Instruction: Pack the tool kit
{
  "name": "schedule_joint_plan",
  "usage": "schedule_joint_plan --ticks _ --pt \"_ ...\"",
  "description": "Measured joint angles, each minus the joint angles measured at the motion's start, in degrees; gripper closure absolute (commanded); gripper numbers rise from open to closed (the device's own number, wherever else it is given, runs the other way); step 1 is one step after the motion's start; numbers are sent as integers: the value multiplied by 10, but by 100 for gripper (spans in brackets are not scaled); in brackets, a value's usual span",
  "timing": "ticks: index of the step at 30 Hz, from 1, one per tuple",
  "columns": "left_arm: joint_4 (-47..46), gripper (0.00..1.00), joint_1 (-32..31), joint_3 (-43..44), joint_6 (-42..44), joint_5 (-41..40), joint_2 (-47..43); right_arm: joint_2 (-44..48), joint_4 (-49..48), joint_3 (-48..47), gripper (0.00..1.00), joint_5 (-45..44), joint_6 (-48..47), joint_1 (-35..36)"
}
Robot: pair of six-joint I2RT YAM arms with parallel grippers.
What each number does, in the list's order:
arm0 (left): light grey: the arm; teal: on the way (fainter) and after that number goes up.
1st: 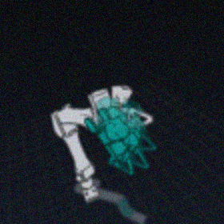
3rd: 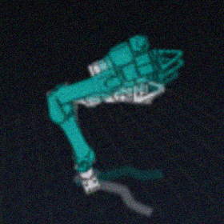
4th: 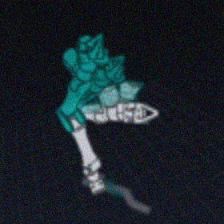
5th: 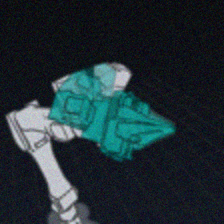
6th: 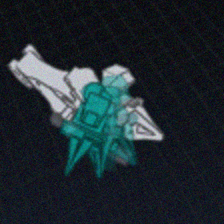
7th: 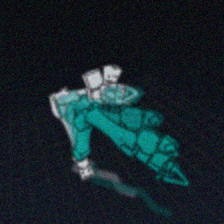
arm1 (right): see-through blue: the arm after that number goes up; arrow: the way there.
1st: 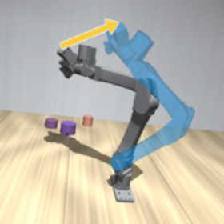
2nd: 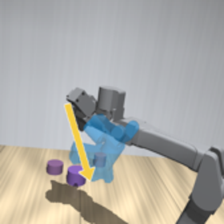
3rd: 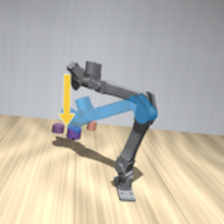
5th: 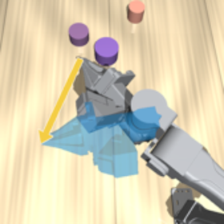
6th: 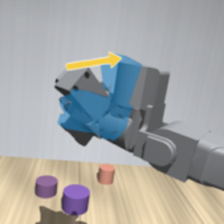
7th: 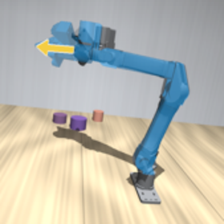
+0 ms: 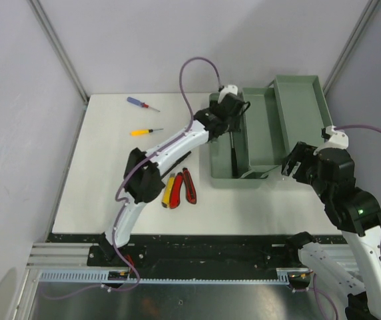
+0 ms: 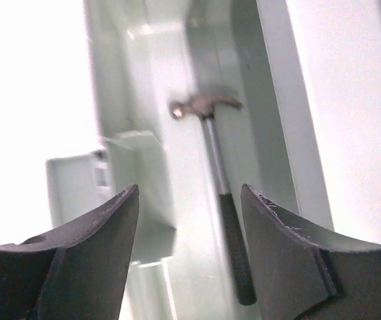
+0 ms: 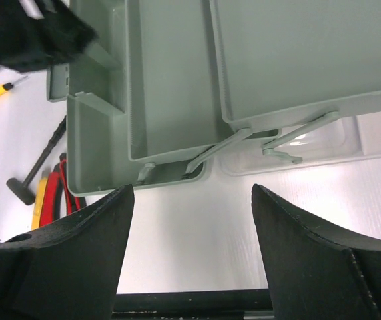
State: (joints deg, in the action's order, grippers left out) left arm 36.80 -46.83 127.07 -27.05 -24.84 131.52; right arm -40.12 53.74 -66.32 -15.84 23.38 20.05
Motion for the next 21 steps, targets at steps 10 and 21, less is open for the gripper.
schedule_joint_plan --ticks 10,21 --pt "-15 44 25 -51 97 -41 -123 -9 -1 0 23 -17 -16 -10" --pt "-5 21 127 -316 207 138 -307 -35 -16 4 24 -12 -14 -11"
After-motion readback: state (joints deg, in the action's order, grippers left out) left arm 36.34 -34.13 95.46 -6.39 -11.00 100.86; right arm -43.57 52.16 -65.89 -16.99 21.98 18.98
